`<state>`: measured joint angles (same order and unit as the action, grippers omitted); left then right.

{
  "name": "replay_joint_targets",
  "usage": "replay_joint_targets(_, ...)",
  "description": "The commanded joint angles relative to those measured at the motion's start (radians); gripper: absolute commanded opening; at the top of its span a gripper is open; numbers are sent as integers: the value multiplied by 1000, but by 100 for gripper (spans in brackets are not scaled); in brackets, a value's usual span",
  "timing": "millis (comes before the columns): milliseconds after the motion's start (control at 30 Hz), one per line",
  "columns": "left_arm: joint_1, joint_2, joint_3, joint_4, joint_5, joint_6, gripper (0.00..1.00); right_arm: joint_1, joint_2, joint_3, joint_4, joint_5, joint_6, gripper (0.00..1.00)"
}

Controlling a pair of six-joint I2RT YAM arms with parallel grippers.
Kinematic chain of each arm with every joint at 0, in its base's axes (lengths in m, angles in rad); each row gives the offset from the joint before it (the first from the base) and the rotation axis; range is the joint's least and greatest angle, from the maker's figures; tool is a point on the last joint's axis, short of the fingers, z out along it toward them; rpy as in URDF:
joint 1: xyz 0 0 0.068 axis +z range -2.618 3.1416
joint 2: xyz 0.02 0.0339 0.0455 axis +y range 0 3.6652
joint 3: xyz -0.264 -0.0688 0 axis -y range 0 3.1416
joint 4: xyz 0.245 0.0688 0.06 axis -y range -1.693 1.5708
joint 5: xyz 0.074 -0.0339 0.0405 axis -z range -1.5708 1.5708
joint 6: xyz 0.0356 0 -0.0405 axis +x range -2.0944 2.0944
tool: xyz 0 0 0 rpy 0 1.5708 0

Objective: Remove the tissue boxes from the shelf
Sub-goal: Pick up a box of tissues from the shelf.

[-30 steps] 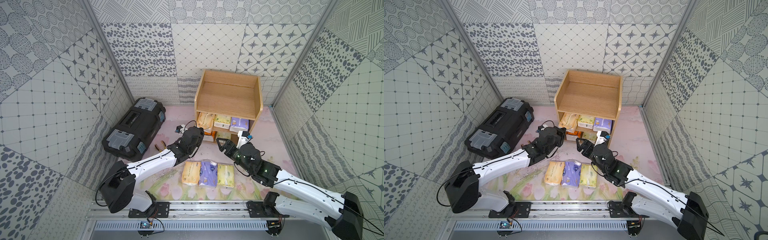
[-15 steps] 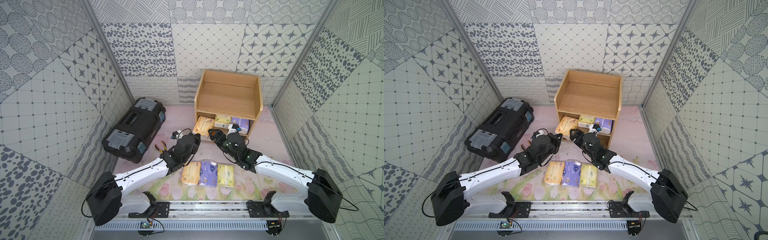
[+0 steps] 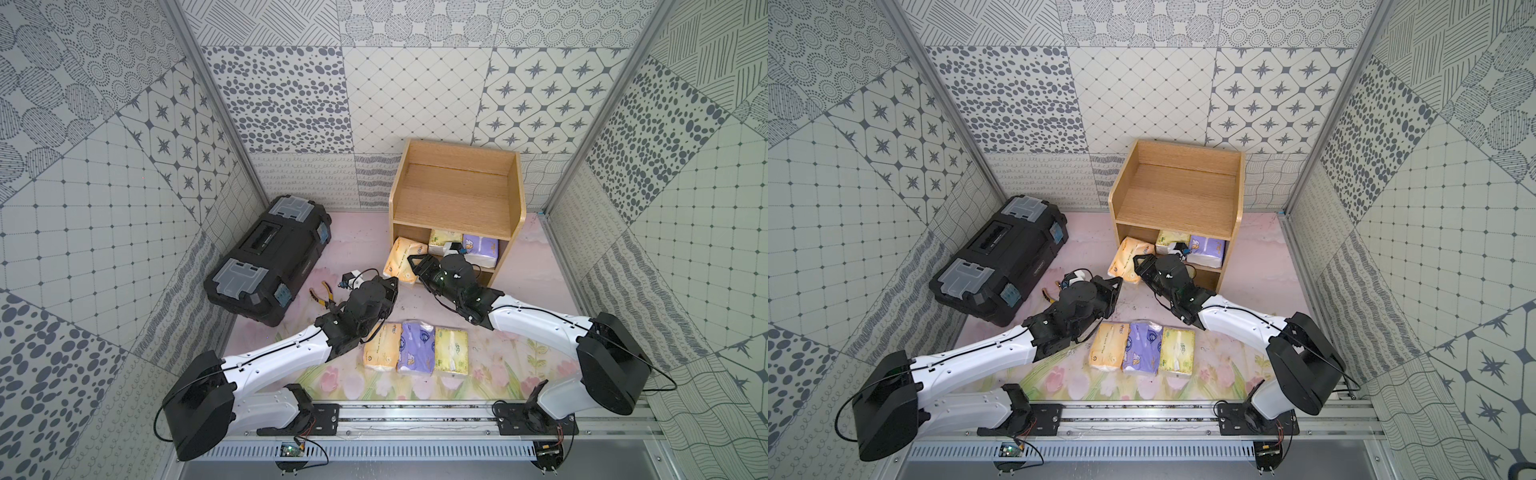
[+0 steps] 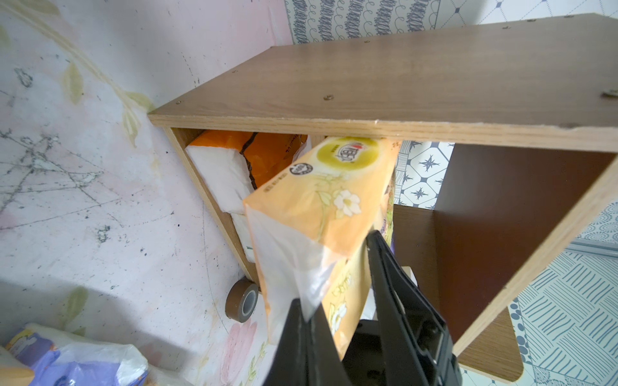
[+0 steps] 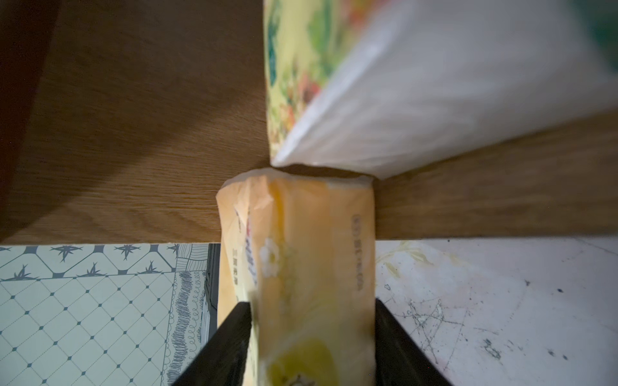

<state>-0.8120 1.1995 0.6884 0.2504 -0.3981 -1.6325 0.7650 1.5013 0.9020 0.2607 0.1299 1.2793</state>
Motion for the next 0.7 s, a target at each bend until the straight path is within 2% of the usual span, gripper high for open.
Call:
replay_joint_targets(0, -17, -21, -10, 19, -29, -35, 0, -3, 17, 31, 81, -24, 3, 49)
replay_joint_targets(267, -41, -57, -6, -37, -59, -36, 1, -4, 8, 28, 84, -40, -15, 27)
replay_joint_targets(333, -43, -62, -10, -37, -61, -36, 13, -4, 0, 19, 89, -49, -14, 23)
replay_joint_targets(400, -46, -75, -19, -36, -63, -32, 30, -3, -10, 11, 89, -61, -14, 19)
replay_joint_targets(467, -49, -102, -30, -39, -73, -10, 52, -3, -24, -2, 85, -71, -17, 17)
replay_joint_targets(533, -56, -141, -33, -70, -101, 40, 68, -4, -43, -14, 68, -77, -24, 15)
replay_joint_targets(567, -64, -167, -33, -106, -120, 63, 74, -2, -55, -21, 59, -81, -27, 15)
replay_joint_targets(667, -70, -250, -62, -167, -161, 135, 80, 2, -99, -46, 16, -93, -44, 14)
